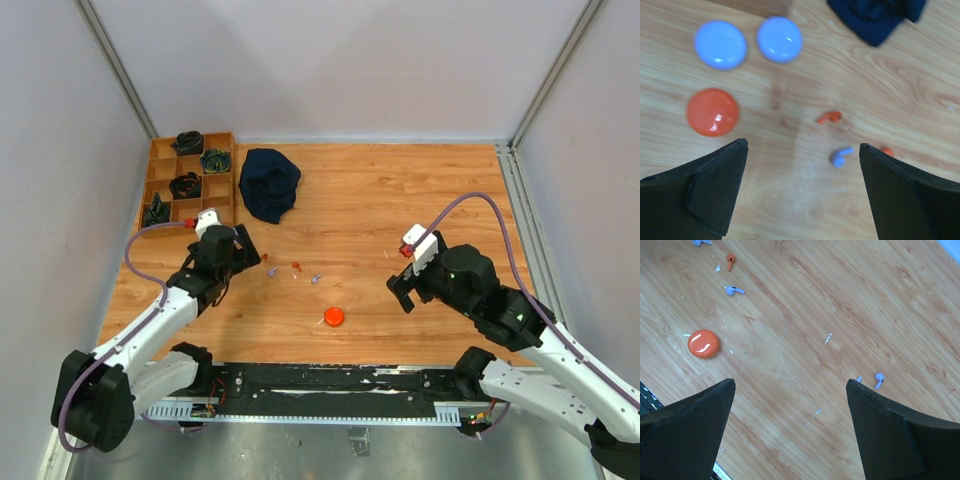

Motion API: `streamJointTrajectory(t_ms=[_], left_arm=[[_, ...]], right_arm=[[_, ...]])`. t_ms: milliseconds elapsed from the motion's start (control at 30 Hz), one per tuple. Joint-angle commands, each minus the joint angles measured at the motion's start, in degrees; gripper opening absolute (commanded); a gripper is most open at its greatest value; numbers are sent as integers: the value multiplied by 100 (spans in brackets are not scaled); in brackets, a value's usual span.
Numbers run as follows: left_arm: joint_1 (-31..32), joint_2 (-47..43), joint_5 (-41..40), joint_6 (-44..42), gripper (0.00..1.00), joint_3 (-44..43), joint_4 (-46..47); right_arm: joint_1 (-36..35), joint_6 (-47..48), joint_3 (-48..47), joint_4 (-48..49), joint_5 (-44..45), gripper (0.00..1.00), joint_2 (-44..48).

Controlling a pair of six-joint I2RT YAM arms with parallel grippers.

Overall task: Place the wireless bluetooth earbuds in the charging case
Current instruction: Pick up the charging case at the center of the board.

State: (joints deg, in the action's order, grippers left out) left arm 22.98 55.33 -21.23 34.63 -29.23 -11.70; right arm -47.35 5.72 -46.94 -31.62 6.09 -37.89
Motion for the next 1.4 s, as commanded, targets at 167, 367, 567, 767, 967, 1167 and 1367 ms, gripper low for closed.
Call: streamJointTrajectory(t_ms=[167, 367, 567, 767, 967, 1167, 1367], left_arm=[[-1194, 840, -384, -353, 96, -238, 60], [-1543, 1465, -499, -186, 93, -237, 263], [-1667, 1939, -401, -211, 89, -294, 497], [-1709, 2333, -353, -230, 85, -502, 371], [-1718, 2421, -224, -285, 77, -530, 388], [-1718, 2585, -85, -314, 65, -583, 361], [-1718, 2459, -9, -329, 51, -471, 349]], right_arm=[[-4, -123, 93, 76, -245, 94, 150], [-5, -123, 93, 103, -373, 94, 174], [-3, -132, 104, 127, -474, 94, 216], [-9, -132, 99, 129, -493, 94, 244], [-3, -140, 104, 129, -515, 94, 241], [-5, -141, 108, 129, -516, 94, 264], [-5, -161, 115, 129, -569, 94, 243]])
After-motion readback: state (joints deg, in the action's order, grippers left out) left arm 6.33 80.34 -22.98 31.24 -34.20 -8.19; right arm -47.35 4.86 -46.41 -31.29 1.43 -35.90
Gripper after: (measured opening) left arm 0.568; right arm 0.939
